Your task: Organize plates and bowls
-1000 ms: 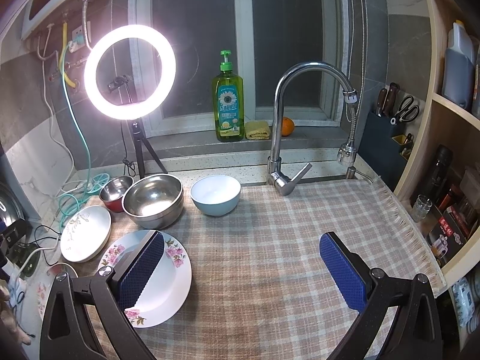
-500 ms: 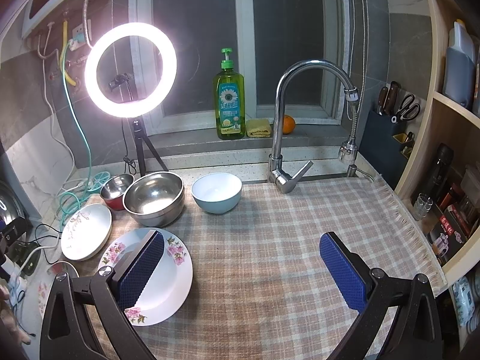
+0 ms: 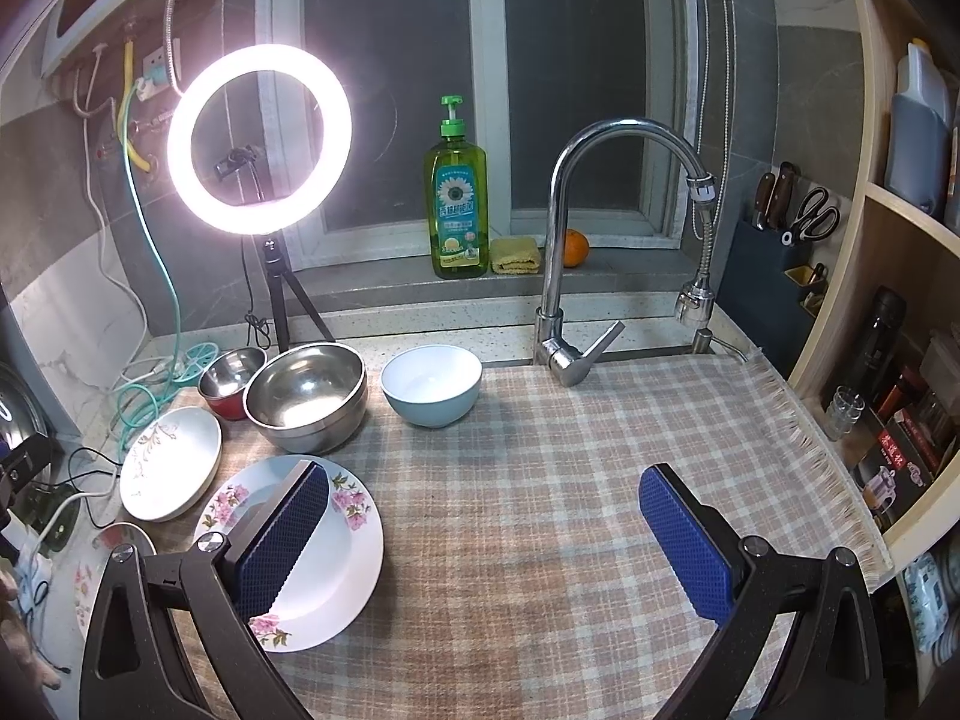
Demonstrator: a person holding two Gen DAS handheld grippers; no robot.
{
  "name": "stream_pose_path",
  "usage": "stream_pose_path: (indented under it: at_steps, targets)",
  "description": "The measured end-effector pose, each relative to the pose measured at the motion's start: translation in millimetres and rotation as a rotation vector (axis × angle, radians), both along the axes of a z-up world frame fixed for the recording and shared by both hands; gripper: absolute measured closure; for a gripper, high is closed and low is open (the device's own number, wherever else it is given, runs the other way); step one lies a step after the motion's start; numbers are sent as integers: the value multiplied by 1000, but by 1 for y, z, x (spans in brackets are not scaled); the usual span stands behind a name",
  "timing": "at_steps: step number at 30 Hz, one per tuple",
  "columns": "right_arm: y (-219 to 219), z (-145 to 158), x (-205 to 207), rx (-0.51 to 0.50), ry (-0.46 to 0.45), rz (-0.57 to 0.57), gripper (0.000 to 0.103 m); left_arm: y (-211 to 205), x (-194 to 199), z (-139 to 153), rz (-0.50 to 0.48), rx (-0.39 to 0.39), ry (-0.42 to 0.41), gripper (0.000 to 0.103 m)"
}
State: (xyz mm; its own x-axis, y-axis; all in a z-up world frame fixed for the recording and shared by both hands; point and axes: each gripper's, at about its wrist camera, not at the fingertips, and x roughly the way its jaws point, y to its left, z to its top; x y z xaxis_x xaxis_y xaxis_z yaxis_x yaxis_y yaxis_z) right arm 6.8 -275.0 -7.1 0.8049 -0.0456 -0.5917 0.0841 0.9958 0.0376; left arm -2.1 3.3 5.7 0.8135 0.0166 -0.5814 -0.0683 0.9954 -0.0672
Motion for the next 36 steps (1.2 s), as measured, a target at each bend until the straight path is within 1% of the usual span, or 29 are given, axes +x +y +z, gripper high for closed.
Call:
stream_pose_path:
  at_steps: [21,30,36]
  targets:
    - [1,0,1,-1,4,1,0,-4,-2,-3,6,-4,6,1]
    - [-13,-20,8,9,46,-9,0,2,-4,-10,36,-7,27,1]
    - [-15,-26,14,4,61,-5,0,4,-5,-18,47,-8,50,1]
